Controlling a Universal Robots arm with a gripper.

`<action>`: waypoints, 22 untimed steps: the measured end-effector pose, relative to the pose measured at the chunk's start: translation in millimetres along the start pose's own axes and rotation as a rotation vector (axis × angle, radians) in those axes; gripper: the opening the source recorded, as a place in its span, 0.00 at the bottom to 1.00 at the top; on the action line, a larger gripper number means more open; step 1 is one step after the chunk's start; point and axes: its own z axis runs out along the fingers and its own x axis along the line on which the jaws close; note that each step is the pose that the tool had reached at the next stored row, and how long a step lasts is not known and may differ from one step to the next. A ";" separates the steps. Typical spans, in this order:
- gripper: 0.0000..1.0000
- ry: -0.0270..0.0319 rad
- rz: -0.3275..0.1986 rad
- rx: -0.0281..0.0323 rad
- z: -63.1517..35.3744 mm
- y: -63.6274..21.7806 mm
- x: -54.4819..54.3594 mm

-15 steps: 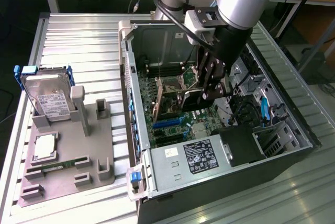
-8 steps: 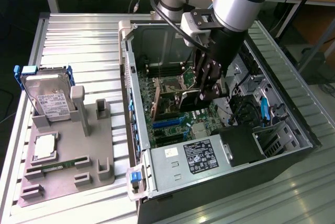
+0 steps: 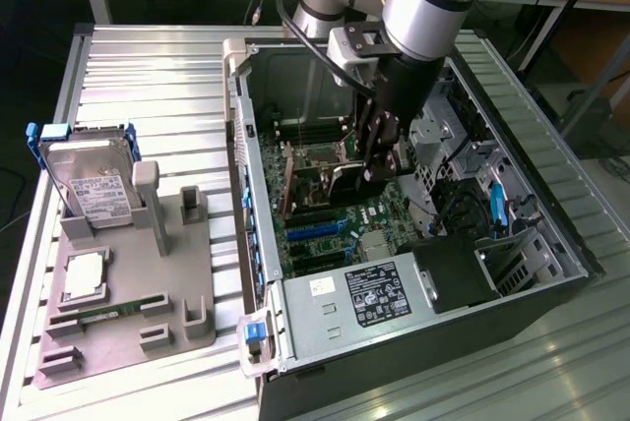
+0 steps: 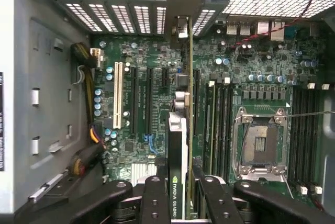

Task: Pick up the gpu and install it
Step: 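Insert the gpu into the slot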

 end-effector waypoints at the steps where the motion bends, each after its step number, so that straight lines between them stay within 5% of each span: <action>1: 0.27 0.0001 0.000 -0.0001 2.0 0.0 -1.4; 6: 0.27 0.0004 0.000 0.0004 7.3 -0.2 -2.0; 15: 0.27 0.0006 0.000 0.0030 33.4 8.1 -1.6; 22: 0.27 0.0014 0.000 0.0182 44.8 17.9 -3.2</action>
